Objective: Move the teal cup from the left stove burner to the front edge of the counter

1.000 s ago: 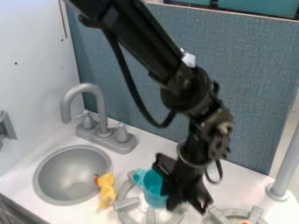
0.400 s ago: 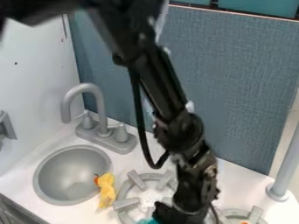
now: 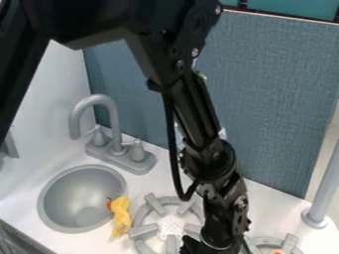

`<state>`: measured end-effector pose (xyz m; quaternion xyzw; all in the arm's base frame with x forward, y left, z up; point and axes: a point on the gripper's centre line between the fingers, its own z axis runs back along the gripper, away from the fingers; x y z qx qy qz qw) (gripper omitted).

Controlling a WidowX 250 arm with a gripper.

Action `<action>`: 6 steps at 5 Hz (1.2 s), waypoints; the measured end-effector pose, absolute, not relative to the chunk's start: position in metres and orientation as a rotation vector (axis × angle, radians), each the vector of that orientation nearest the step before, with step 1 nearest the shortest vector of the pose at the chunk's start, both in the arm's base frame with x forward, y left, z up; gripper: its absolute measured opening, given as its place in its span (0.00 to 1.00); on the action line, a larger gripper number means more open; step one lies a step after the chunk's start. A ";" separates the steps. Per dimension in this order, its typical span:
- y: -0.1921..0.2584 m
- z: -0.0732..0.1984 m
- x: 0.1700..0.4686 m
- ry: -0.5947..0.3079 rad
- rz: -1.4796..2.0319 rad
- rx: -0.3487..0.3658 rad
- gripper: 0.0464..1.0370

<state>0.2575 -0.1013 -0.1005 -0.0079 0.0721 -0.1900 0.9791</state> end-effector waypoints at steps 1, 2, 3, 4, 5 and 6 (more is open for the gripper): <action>-0.102 -0.101 0.257 0.106 -0.404 0.020 0.08; -0.102 -0.101 0.258 0.094 -0.388 0.040 0.21; -0.106 -0.096 0.264 0.063 -0.334 0.050 0.44; -0.107 -0.083 0.276 0.026 -0.317 0.063 0.74; -0.109 -0.066 0.281 -0.002 -0.266 0.056 0.96; -0.098 -0.011 0.290 -0.070 -0.161 0.142 0.97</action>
